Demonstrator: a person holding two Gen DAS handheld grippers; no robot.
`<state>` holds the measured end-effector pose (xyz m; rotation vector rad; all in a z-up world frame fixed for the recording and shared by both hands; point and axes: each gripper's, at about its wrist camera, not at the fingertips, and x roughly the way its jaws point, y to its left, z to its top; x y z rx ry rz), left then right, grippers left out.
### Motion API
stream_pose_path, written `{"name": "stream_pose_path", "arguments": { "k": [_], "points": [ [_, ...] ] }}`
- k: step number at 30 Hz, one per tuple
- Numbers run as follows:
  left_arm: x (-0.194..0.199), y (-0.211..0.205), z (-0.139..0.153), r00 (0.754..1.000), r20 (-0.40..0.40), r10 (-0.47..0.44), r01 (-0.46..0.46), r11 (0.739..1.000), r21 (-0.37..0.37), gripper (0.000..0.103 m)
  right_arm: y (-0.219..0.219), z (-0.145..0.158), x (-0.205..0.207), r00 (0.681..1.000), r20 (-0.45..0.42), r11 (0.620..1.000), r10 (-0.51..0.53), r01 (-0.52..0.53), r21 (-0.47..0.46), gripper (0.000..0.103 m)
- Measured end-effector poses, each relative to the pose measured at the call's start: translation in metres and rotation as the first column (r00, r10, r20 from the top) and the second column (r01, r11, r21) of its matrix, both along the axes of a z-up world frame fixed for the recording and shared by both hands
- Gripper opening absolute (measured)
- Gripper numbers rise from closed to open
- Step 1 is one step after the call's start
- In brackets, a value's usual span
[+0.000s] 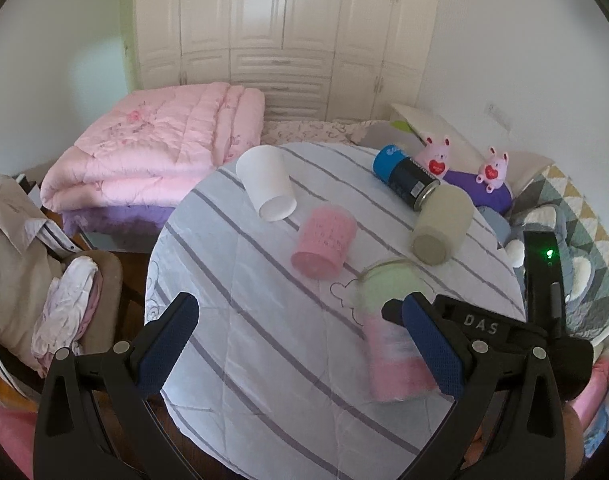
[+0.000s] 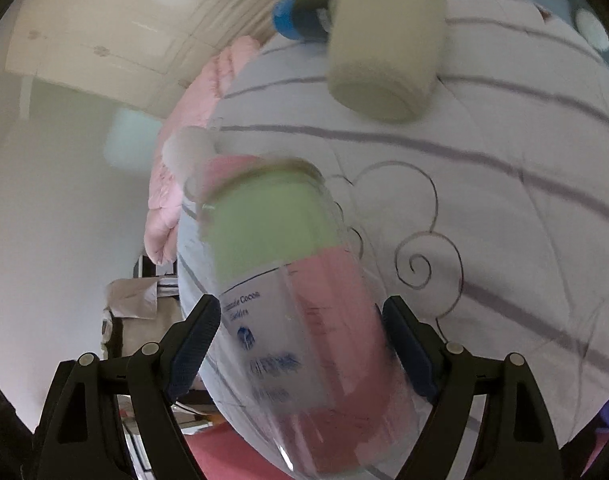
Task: Flip cup upright
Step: 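Lift the jar with the right gripper and rotate it upright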
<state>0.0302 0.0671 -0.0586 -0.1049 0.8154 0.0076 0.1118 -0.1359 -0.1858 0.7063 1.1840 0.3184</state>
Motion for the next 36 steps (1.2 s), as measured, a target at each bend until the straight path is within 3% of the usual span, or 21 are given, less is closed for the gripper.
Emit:
{"name": "stream_pose_path", "arguments": {
  "k": [10,14,20,23,29,33,36],
  "points": [
    [0.002,-0.004,0.001,1.0,-0.015,0.011,-0.011,1.0,-0.012,0.103,-0.006,0.004,-0.002,0.999,-0.023,0.999,0.043,-0.043,0.033,0.086],
    [0.001,-0.006,0.006,1.0,-0.001,0.01,-0.01,1.0,-0.028,0.103,-0.017,0.023,-0.008,0.996,0.06,0.997,0.071,-0.072,0.009,0.086],
    [0.004,-0.023,0.006,1.0,-0.018,-0.015,0.015,1.0,-0.017,0.103,-0.032,0.055,-0.011,0.969,0.17,0.974,0.178,-0.148,-0.173,0.087],
    [0.007,-0.035,0.005,0.999,-0.033,-0.033,0.033,0.999,-0.016,0.103,-0.037,0.068,-0.018,0.944,0.213,0.935,0.251,-0.178,-0.308,0.087],
    [0.011,-0.061,0.003,0.996,-0.06,-0.066,0.066,0.998,-0.009,0.103,-0.041,0.082,-0.03,0.886,0.284,0.849,0.367,-0.194,-0.491,0.087],
    [0.014,-0.074,0.001,0.995,-0.074,-0.074,0.076,0.997,0.023,0.103,-0.043,0.08,-0.034,0.869,0.296,0.821,0.396,-0.19,-0.539,0.087],
    [0.018,-0.08,-0.001,0.993,-0.091,-0.078,0.08,0.997,0.023,0.103,-0.047,0.079,-0.034,0.864,0.301,0.822,0.404,-0.199,-0.533,0.087]
  ]
}}
